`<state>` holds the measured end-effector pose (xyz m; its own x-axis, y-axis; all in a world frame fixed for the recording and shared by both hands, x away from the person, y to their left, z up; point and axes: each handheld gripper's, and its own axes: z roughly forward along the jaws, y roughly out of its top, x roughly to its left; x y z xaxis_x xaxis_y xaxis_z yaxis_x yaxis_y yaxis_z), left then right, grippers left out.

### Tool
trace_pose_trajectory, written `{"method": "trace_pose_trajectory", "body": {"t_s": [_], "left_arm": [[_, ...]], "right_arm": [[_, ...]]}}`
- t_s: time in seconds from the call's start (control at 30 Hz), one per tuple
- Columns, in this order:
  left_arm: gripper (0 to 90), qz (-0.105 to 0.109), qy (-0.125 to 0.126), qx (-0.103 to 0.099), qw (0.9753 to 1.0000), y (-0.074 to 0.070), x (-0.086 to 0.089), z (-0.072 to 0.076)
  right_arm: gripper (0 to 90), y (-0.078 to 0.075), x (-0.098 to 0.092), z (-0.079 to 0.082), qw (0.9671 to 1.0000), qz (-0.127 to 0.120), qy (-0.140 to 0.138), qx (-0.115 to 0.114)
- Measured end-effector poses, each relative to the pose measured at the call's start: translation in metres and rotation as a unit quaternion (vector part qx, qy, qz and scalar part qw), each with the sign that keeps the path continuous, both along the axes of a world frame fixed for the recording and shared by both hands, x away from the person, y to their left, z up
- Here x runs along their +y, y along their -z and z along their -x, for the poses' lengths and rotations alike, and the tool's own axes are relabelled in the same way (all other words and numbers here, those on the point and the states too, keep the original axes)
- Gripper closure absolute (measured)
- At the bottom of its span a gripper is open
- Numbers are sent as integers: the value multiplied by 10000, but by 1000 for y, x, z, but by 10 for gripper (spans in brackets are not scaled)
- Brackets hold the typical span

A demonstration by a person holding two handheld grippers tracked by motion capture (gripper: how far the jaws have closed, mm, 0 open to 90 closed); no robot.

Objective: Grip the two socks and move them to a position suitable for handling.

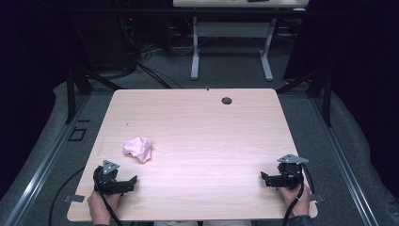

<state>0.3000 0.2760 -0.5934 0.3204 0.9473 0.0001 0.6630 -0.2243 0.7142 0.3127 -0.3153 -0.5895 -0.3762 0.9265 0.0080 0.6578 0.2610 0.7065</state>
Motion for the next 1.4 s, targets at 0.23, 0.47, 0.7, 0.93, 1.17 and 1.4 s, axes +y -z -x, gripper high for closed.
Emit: {"method": "trace_pose_trajectory", "body": {"t_s": [0.23, 0.47, 0.7, 0.93, 1.17, 1.4], "left_arm": [[3, 1, -27, 2, 10000, 0, 0, 0], [1, -23, -25, 21, 10000, 0, 0, 0], [2, 102, -100, 17, 9999, -2, 2, 1], [2, 218, -58, -76, 9997, -16, 5, 0], [1, 301, 157, -167, 9993, -38, 3, -11], [2, 318, 361, -228, 9986, -60, -2, -30]], "right_arm": [[0, 0, 0, 0, 10000, -8, 25, -9], [0, 0, 0, 0, 10000, -8, 21, -14], [0, 0, 0, 0, 10000, -8, 29, -20], [0, 0, 0, 0, 10000, -12, 24, -20], [0, 0, 0, 0, 10000, -10, 29, -20], [0, 0, 0, 0, 10000, -13, 29, -23]]}}
